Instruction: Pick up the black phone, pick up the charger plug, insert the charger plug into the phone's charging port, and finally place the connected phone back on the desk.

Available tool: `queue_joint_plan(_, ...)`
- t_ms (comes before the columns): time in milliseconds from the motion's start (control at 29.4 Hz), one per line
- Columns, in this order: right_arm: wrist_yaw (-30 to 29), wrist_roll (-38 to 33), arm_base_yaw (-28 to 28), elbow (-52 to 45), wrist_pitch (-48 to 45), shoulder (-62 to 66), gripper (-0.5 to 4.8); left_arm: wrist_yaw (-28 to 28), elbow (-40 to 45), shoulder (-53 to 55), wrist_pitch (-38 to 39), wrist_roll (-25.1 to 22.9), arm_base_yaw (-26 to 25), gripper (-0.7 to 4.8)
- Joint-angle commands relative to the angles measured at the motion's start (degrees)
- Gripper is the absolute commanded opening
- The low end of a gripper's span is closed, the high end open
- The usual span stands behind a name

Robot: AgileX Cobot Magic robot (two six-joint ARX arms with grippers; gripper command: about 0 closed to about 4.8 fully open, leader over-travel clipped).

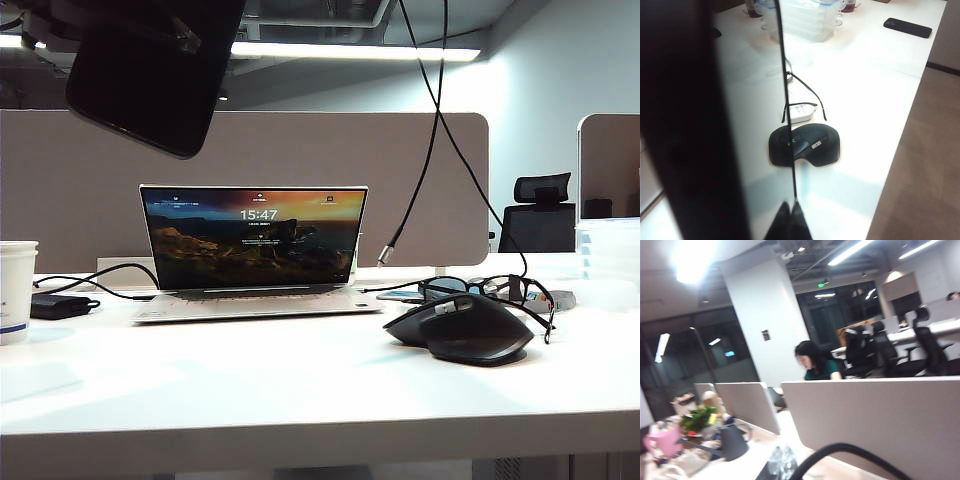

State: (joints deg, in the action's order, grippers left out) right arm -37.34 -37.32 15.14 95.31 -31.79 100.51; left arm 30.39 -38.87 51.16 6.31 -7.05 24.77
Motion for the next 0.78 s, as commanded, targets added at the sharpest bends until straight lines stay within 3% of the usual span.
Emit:
queue_joint_plan(34,-1.0,-6.2,-0.1,0.3,-0.5,-0.4,-0.06,0.4,-0.8,-0.3,-2.1,0.0,0.0,-0.06)
queue_joint_plan(375,-6.4,-8.6,-0.1,0.2,4.3,-0.4,-0.06,0.4,-0.8,-0.3,-2.1,0.0,0.0,-0.06)
queue_joint_plan(579,-9.2,1.5,0.9,0.2,6.5,-0.4,-0.06,0.5,-0.8,-0.3,-2.1,0.0,0.0,-0.06)
queue_joint_plan(784,-9.3,7.1,3.3,0.2,9.6,-0.4,-0.06,0.5,-0.8,-0.3,-2.1,0.0,0.0,-0.06)
